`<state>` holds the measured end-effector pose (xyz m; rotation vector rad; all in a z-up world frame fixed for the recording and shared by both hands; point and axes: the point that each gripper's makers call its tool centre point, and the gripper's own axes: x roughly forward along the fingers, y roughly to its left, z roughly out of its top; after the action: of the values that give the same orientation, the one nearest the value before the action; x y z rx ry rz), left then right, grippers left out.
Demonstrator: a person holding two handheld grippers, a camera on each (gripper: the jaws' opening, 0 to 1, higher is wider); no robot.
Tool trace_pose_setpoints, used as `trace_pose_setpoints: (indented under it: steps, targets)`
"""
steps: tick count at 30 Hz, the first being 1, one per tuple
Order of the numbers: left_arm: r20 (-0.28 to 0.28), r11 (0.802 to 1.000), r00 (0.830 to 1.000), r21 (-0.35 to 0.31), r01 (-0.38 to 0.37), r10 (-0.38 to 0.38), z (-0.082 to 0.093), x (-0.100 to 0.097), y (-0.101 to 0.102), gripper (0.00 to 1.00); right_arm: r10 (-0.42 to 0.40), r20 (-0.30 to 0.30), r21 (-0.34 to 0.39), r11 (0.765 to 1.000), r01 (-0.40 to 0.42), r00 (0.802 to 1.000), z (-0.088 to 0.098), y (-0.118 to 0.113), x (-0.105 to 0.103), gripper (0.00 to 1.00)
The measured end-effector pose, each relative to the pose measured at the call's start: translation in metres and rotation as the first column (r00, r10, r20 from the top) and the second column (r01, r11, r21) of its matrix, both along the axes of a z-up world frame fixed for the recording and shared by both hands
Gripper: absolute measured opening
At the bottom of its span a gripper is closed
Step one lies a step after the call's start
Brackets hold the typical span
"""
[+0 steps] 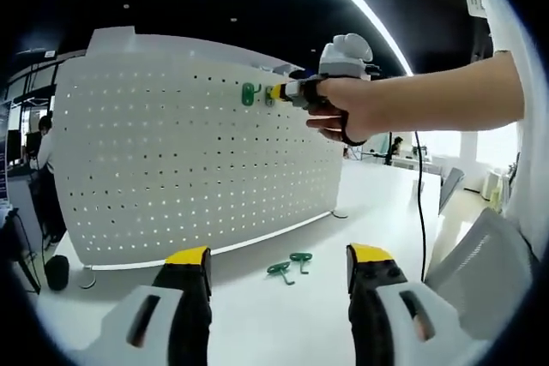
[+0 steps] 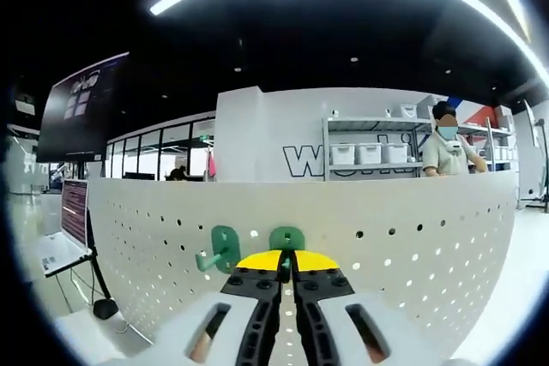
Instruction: Insert the hook assembly into the mounting plate slot until the hook locks in place.
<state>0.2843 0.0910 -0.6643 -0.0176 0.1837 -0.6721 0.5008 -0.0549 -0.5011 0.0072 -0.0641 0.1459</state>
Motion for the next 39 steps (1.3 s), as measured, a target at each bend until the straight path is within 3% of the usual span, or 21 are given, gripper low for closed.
trace_pose_setpoints:
  steps: [3, 6, 8, 23, 25, 26, 29, 39]
  targets:
    - [-0.001, 1.0, 1.0, 0.003, 0.007, -0.007, 0.0, -0.001, -0.001, 0.65, -0.023, -0.02, 0.035, 0.999, 0.024, 1.0, -0.001, -0.001, 0.001, 0.03]
    - [-0.001, 1.0, 1.0, 0.002, 0.016, -0.016, 0.0, -0.002, -0.003, 0.65, -0.039, -0.018, -0.016, 0.999, 0.038, 0.999, -0.001, -0.001, 0.001, 0.03]
    - [-0.001, 1.0, 1.0, 0.001, 0.018, -0.018, 0.0, -0.002, -0.003, 0.65, -0.034, -0.015, 0.019, 0.999, 0.034, 0.999, -0.001, 0.0, 0.0, 0.03]
    - [0.005, 1.0, 1.0, -0.005, 0.012, -0.012, 0.001, -0.001, -0.002, 0.65, -0.021, -0.019, 0.006, 1.0, 0.022, 1.0, -0.002, -0.001, -0.002, 0.04]
    - [0.003, 1.0, 1.0, -0.003, 0.016, -0.016, 0.001, -0.002, -0.003, 0.65, -0.016, -0.015, 0.013, 1.0, 0.017, 1.0, -0.002, -0.001, -0.003, 0.09]
    - [0.003, 1.0, 1.0, -0.001, 0.019, -0.019, 0.0, -0.002, -0.004, 0.65, 0.004, 0.011, 0.089, 0.996, -0.005, 1.0, 0.004, 0.002, -0.004, 0.13]
    - [0.003, 1.0, 1.0, 0.002, 0.024, -0.024, 0.0, -0.003, -0.005, 0.65, 0.014, 0.005, 0.03, 0.999, -0.015, 1.0, 0.002, 0.003, -0.006, 0.16]
    - [0.005, 1.0, 1.0, -0.001, 0.023, -0.023, 0.001, -0.004, -0.005, 0.65, 0.048, -0.028, 0.058, 0.997, -0.046, 0.998, -0.01, -0.001, -0.01, 0.29]
